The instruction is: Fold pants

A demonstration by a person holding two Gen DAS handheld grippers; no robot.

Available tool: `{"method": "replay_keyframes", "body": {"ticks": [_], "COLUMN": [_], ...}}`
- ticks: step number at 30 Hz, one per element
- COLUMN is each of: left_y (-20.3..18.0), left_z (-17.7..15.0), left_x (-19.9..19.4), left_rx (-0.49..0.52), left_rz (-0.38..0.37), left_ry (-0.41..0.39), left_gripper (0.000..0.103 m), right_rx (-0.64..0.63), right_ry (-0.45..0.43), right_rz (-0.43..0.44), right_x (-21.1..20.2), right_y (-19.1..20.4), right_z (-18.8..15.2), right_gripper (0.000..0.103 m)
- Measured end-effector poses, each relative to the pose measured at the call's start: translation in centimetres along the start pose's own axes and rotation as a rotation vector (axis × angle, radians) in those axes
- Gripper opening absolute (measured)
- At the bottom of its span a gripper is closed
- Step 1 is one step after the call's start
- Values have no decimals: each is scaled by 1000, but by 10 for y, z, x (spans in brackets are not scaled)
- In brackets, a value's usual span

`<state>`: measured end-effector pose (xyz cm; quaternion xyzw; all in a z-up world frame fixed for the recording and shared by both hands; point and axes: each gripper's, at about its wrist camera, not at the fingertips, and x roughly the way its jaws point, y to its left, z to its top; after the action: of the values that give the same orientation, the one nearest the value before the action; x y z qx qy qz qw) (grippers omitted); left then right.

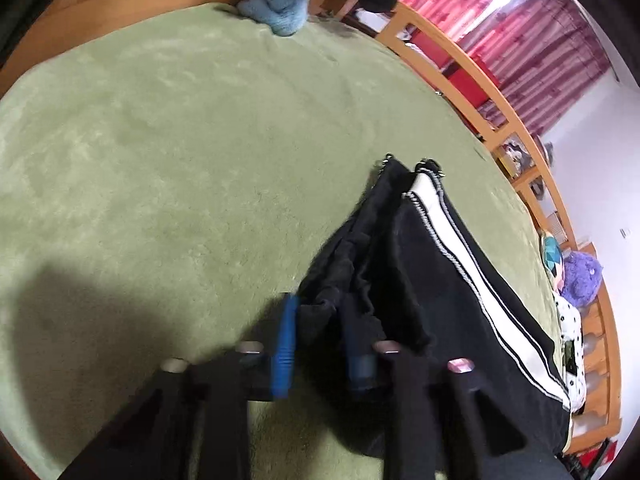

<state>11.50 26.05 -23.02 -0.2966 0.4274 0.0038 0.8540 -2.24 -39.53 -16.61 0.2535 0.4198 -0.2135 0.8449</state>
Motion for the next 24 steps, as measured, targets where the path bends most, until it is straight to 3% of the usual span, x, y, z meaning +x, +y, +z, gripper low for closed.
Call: {"method": "replay_keyframes", "body": {"ticks": [4,7,10,13,14,17,20,24], "left_y": [-1,5,8,6,2,-16,-42,-76], "left_z": [4,1,-14,-13,-9,4,18,36], "left_x": [-38,-51,-26,-26,-32,-60,-74,-54], "left_rx": [-6,-35,-8,20,31,90,161,222], "left_rz": [-80,-91,37,85,107,177,112,72], "left_ry": [-84,-85,-9,17,10,-96,-112,-88], "left_gripper": [14,14,14,25,35,42,43,43], "right_rx": [-22,-49,-72,-81,-82,-85,-74,-62], "right_ry": [-8,-23,-35,-28,-29,-45,-51,-53], "right_rz": [6,12,10,12,14,12,26,46], "right_x": [1,-4,-8,-9,-10,-14,-13,-5], "right_y": [15,22,25,21,20,15,11,11], "right_z": [2,3,3,5,6,9,14,21], "right_gripper": [52,52,52,52,52,53,53,54]}}
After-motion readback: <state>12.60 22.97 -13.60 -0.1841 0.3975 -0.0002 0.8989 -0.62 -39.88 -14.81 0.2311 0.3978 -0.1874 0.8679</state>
